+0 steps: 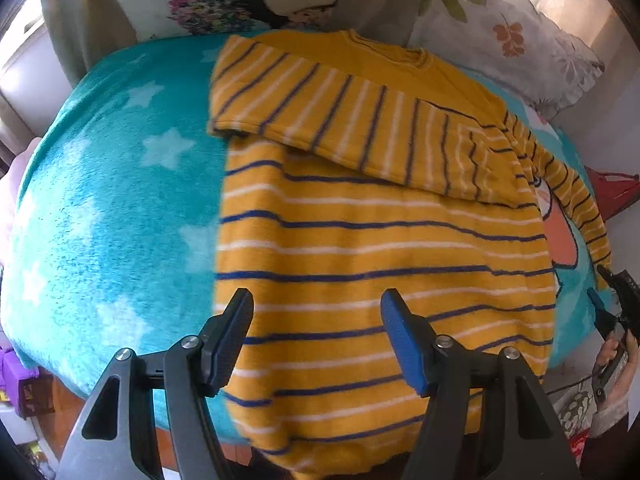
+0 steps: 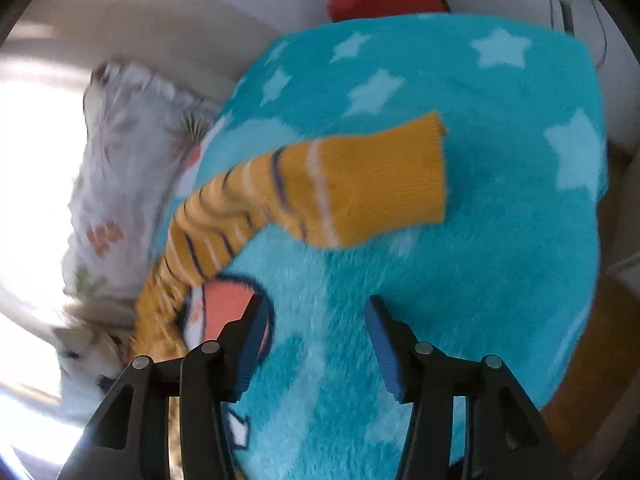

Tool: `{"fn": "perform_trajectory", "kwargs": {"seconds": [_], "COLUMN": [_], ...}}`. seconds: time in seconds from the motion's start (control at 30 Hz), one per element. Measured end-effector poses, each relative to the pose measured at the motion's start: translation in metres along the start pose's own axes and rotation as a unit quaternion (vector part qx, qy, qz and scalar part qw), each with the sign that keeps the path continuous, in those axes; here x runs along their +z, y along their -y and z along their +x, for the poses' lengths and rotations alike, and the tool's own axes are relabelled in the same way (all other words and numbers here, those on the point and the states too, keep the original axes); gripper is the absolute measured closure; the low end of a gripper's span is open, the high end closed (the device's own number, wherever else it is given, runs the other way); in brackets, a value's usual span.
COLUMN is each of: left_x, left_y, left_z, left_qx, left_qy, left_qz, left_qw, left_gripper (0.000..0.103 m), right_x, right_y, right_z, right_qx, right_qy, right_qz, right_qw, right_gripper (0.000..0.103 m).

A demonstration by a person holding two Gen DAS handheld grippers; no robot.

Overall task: Fold small clothes
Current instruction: 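Grasp the cuff of the other sleeve with the right tool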

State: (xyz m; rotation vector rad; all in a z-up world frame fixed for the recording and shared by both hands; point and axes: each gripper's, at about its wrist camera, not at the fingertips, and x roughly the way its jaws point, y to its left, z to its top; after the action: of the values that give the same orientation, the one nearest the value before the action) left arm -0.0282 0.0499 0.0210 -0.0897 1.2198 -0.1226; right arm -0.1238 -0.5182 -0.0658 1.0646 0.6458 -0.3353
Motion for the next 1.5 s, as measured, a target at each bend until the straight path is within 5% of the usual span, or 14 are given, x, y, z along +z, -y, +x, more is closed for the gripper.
{"fn": "perform_trajectory", "kwargs": {"seconds": [0.27,0.3,0.33,0.6,0.8,0.93,1.03,1.07,1.5], "left_x": [-0.008,-0.008,-0.009,-0.011,-0.009,-0.009,-0.009,-0.008,-0.016], "left_y": [0.046,0.047,0.048,0.056,0.075,0.082,0.086,0.088,0.097], "left_z": [-0.004,-0.004,-0.004,0.002,0.012,0.019,0.024,0.026,0.036], "left_qx": [0.013,0.015,0.017,0.018,0.010,0.008,0.009,0.009,0.015], "left_qy": [0.008,0.008,0.009,0.001,-0.009,-0.019,-0.027,-0.030,-0.056], "left_qz": [0.024,0.020,0.014,-0.016,-0.001,-0.001,0.003,0.007,0.022], "left_qw": [0.9996,0.9997,0.9997,0.9997,0.9999,0.9998,0.9996,0.9995,0.9981], "left_gripper": [0.038,0.038,0.038,0.038,0.038,0.038,0.038,0.038,0.038], "right_x": [0.053,0.060,0.068,0.104,0.088,0.060,0.050,0.049,0.054], "right_y": [0.008,0.009,0.008,-0.059,-0.030,0.024,0.041,0.041,0.046], "right_z": [0.015,0.017,0.020,-0.039,-0.055,-0.032,-0.035,-0.036,-0.027], "right_qx": [0.015,0.020,0.029,0.132,0.083,0.025,0.035,0.035,0.104], "right_qy": [0.036,0.032,0.026,0.027,-0.001,-0.055,-0.042,-0.038,-0.001], "right_qz": [0.036,0.036,0.033,-0.094,-0.099,-0.052,-0.024,-0.026,0.069], "right_qw": [0.999,0.999,0.999,0.986,0.992,0.997,0.998,0.998,0.992], "right_gripper": [0.051,0.062,0.096,0.097,0.097,0.089,0.057,0.054,0.033]}}
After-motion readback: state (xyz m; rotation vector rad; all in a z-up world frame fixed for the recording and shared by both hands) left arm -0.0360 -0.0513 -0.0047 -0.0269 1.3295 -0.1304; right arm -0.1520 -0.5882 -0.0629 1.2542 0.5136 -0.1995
